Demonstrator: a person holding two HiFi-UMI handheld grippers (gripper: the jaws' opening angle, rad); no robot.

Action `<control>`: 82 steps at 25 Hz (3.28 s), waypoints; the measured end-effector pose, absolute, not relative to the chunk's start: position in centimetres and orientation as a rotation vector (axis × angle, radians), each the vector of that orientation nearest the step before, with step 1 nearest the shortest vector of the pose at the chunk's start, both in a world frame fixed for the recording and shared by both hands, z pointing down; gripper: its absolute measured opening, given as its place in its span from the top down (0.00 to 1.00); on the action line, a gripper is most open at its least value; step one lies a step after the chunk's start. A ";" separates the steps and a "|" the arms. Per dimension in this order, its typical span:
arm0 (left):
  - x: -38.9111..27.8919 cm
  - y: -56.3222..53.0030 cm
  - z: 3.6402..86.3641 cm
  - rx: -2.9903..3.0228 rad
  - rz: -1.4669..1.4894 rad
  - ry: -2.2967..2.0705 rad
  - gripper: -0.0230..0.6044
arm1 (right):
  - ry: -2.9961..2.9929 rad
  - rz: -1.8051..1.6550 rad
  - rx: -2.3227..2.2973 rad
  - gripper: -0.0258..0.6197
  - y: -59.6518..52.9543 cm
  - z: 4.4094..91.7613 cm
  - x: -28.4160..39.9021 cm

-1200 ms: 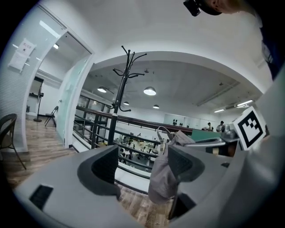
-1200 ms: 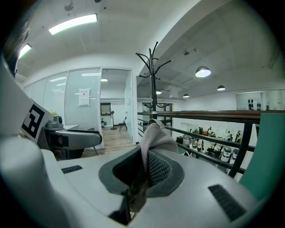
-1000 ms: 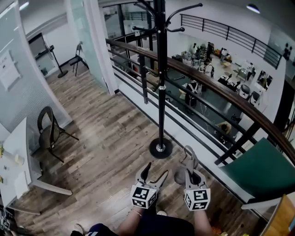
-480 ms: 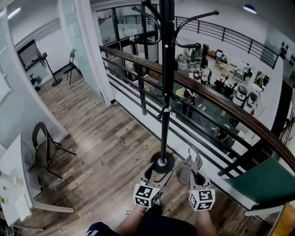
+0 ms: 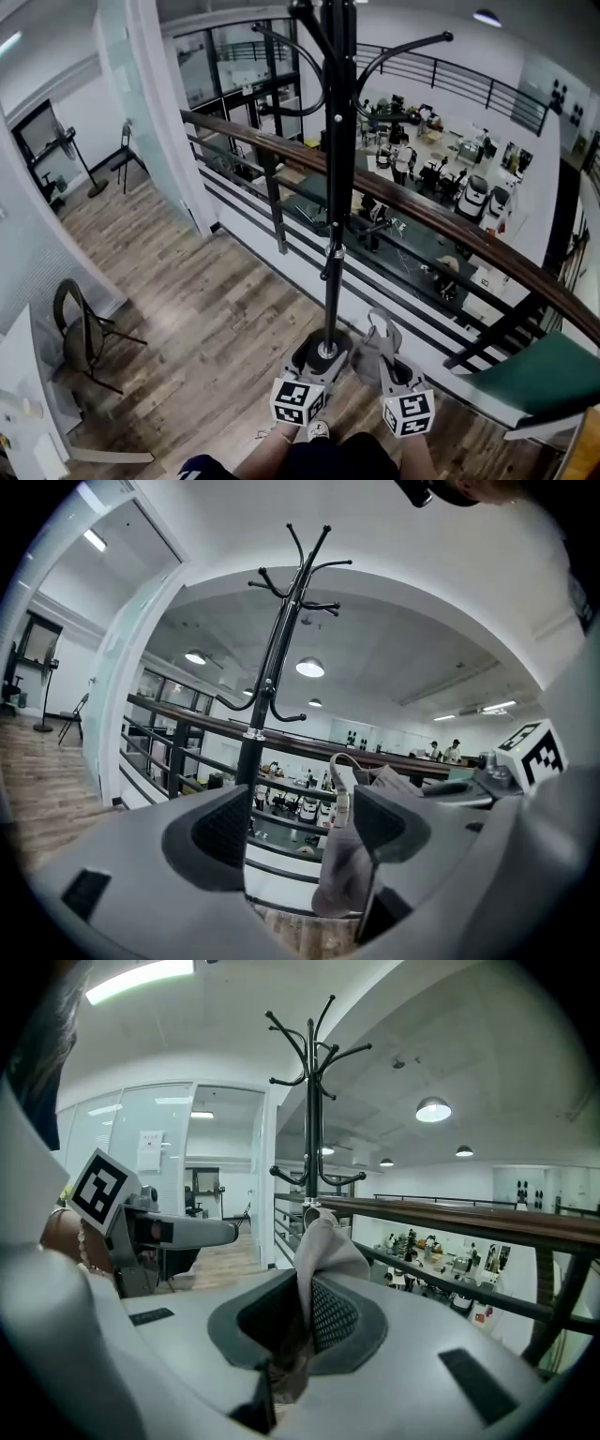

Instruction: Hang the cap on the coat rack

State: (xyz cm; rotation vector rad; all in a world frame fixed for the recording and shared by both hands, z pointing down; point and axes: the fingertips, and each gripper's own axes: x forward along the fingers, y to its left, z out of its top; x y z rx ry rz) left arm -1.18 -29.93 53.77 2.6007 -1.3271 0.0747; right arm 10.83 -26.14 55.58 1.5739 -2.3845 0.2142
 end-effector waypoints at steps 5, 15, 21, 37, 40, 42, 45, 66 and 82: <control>-1.2 -31.0 52.6 2.609 0.068 -1.350 0.43 | -2.417 0.175 1.594 0.91 -27.4 53.4 11.2; -1.1 -32.9 47.3 2.559 0.098 -1.496 0.43 | -2.586 -0.068 1.572 0.90 -30.2 43.6 12.2; -1.3 -34.4 44.1 2.522 0.036 -1.511 0.43 | -2.692 -0.230 1.516 0.90 -32.5 36.9 12.5; -0.1 -38.5 37.4 2.608 -0.004 -1.521 0.43 | -2.831 -0.643 1.463 0.90 -34.4 25.8 10.9; -0.3 -38.9 36.6 2.606 -0.039 -1.531 0.43 | -2.838 -0.729 1.439 0.90 -34.4 24.5 10.8; -0.3 -39.2 36.0 2.609 -0.063 -1.533 0.43 | -2.839 -0.763 1.434 0.90 -34.5 23.9 10.9; -0.4 -39.6 35.3 2.615 -0.085 -1.547 0.43 | -2.851 -0.815 1.429 0.90 -34.4 23.2 10.8; -0.8 -41.1 33.0 2.622 -0.230 -1.596 0.43 | -3.166 -0.834 1.219 0.90 -37.5 18.5 10.2; -4.5 -41.0 33.2 2.534 -0.187 -1.767 0.43 | -3.399 -0.463 0.987 0.90 -42.7 19.6 6.5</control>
